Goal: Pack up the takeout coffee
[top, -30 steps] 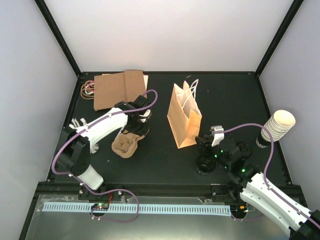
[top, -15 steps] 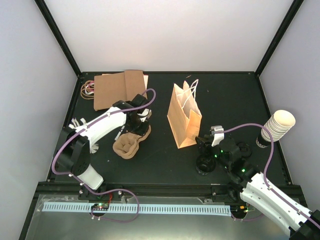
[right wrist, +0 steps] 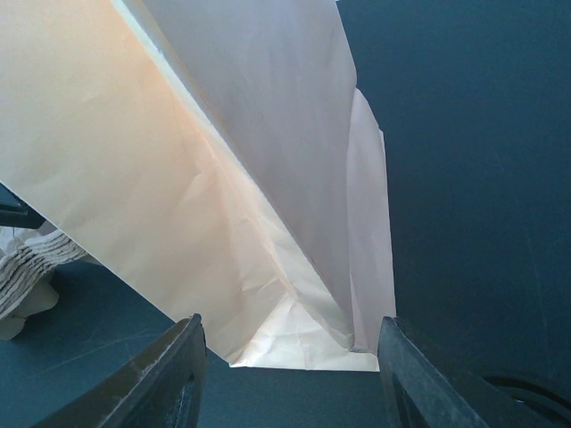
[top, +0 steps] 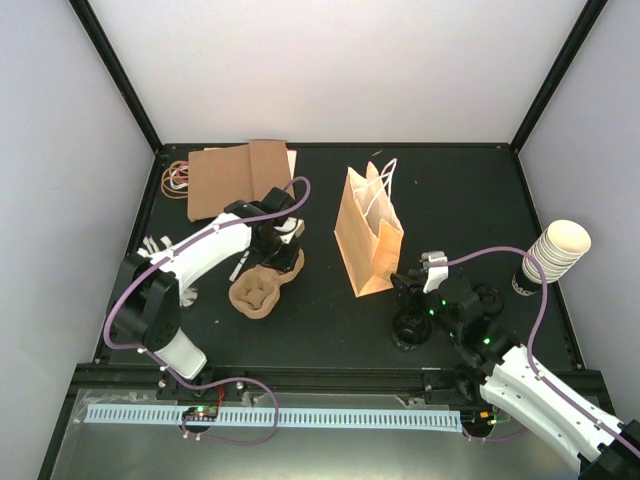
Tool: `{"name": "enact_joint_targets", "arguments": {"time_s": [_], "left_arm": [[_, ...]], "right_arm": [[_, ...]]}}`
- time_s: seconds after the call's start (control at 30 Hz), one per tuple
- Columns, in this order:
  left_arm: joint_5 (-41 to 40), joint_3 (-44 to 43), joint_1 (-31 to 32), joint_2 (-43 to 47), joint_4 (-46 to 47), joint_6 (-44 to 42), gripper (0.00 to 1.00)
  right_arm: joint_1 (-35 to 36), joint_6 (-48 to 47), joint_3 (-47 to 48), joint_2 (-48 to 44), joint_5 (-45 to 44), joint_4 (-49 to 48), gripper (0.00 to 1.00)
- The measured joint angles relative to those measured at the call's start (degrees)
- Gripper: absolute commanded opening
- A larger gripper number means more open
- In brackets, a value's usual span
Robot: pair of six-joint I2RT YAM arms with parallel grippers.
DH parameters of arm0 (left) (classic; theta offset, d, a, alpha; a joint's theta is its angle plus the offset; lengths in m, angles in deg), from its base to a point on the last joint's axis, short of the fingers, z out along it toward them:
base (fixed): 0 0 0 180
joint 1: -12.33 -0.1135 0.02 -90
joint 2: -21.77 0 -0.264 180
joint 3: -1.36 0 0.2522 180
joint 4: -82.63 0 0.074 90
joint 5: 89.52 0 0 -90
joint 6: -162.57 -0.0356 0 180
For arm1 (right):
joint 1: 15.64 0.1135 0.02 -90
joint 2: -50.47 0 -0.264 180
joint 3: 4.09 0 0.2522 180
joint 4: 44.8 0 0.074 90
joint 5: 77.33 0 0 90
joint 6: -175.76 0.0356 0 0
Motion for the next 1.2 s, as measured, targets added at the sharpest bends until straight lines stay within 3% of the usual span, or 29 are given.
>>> {"name": "enact_joint_targets", "arguments": {"time_s": [0.7,1.03,1.2], "left_arm": [[1.7,0.0,0.0,-2.1,-0.1,-1.3,0.35],[-0.3,-0.1,0.2,-3.7,0.0,-1.9,0.16],[-0.8,-0.4,0.4,-3.7,-0.1,-2.4,0.12]], "right_arm": [[0.0,0.0,0.0,0.0,0.3,0.0,0.56],[0.0,0.0,0.0,0.0,0.3,0.0,0.56],[0.0,0.0,0.0,0.0,0.3,0.0,0.56]]}}
